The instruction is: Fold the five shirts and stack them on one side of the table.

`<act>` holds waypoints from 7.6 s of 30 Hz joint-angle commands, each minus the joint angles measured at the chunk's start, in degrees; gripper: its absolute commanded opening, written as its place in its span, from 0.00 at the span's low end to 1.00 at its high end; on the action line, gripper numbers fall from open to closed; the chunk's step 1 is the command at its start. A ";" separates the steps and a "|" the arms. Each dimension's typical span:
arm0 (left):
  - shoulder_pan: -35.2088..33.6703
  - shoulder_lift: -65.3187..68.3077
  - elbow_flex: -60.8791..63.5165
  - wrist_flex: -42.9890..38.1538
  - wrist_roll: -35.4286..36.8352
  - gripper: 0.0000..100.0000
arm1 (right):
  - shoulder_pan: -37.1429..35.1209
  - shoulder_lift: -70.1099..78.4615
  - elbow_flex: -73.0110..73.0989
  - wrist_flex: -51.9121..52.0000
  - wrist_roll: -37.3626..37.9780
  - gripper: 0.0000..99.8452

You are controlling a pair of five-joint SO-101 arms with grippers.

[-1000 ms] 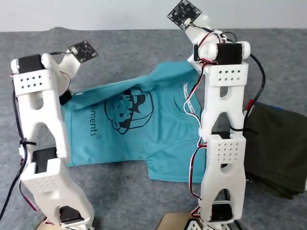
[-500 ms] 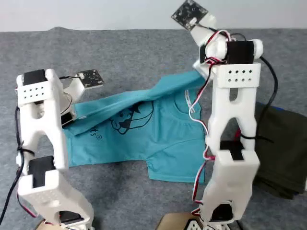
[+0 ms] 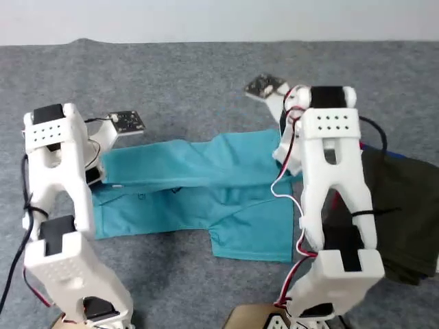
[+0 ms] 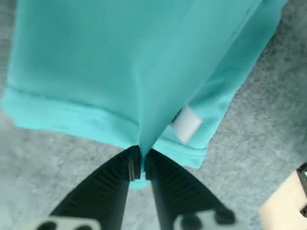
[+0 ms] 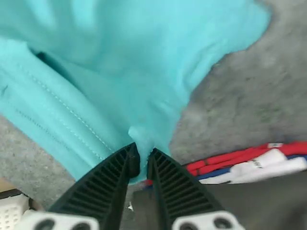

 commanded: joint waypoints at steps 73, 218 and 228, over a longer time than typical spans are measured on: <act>0.44 1.14 15.08 -10.46 16.70 0.01 | -3.21 16.75 4.84 -44.88 -7.91 0.14; -5.27 -16.44 33.36 -9.41 -15.65 0.01 | 11.03 -9.89 -10.64 6.02 -17.32 0.14; -5.36 -17.14 30.55 -9.32 -10.99 0.08 | 11.03 -9.89 -10.64 6.02 -17.32 0.14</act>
